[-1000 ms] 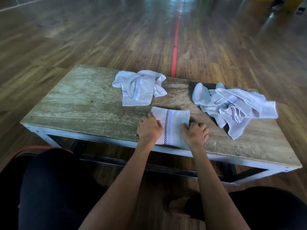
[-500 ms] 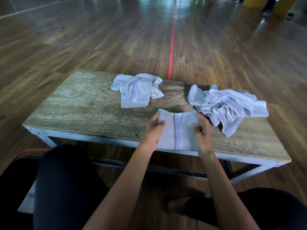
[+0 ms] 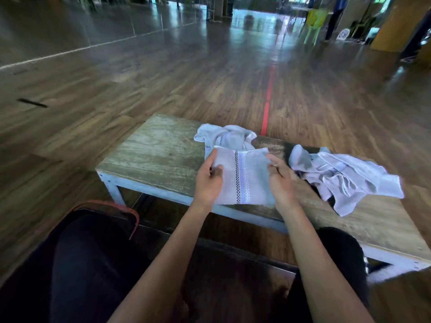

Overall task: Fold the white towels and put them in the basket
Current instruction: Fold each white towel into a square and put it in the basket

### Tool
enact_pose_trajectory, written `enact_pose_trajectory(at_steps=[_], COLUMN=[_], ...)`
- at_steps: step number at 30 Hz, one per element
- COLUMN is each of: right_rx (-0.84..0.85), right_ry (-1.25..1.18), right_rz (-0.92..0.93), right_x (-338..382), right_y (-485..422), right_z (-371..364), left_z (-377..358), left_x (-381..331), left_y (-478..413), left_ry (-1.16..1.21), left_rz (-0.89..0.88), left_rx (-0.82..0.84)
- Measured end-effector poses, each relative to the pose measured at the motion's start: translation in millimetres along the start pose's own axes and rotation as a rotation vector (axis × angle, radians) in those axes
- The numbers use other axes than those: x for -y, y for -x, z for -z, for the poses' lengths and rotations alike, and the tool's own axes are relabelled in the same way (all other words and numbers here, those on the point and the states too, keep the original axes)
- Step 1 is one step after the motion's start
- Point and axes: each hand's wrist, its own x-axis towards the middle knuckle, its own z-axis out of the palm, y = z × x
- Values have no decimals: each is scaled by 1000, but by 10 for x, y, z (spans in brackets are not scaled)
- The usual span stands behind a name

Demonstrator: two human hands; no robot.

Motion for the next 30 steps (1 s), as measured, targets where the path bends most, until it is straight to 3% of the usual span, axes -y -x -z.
enact_pose_trajectory(at_steps=[10, 18, 25, 30], right_rx=[431, 721, 922, 1047], right_ry=[-64, -120, -50, 100], right_rz=[52, 118, 113, 14], right_x=[748, 986, 857, 516], right_y=[378, 840, 1084, 1135], right_z=[-1508, -2338, -2870, -3285], left_z=[1641, 2447, 2886, 3090], left_x=[-292, -359, -49, 437], left_y=[251, 748, 1000, 982], left_ry=[1, -80, -231, -164], left_rz=[-22, -72, 4, 117], left_rx=[-426, -706, -866, -924])
